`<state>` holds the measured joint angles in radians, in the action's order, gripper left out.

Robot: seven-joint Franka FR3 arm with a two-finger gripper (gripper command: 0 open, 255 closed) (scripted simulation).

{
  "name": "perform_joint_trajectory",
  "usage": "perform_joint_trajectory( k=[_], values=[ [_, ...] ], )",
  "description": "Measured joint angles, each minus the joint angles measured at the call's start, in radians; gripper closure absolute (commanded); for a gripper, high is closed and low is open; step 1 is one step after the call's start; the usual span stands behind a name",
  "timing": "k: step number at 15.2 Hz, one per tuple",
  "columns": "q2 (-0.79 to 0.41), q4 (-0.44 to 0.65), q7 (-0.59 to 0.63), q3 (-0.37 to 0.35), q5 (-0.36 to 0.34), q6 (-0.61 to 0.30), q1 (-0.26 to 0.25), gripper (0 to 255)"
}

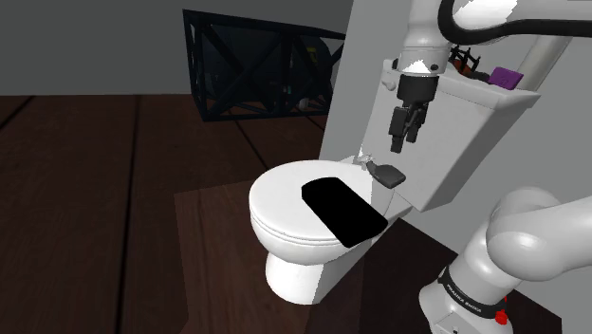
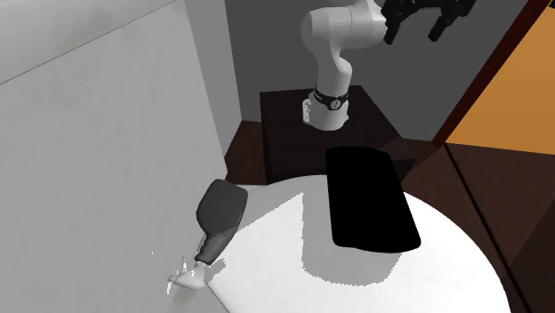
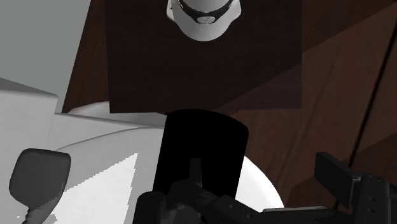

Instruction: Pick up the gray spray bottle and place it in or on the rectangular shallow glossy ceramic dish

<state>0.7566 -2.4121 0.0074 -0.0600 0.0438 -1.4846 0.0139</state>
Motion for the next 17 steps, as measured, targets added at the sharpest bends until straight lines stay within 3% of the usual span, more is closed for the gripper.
perform_joint_trajectory(
  k=[4, 17],
  values=[
    [-0.029, -0.027, -0.021, 0.018, -0.035, -0.052, 0.018, 0],
    [-0.352, -0.069, -0.076, 0.103, -0.23, -0.411, 0.131, 0]
  ],
)
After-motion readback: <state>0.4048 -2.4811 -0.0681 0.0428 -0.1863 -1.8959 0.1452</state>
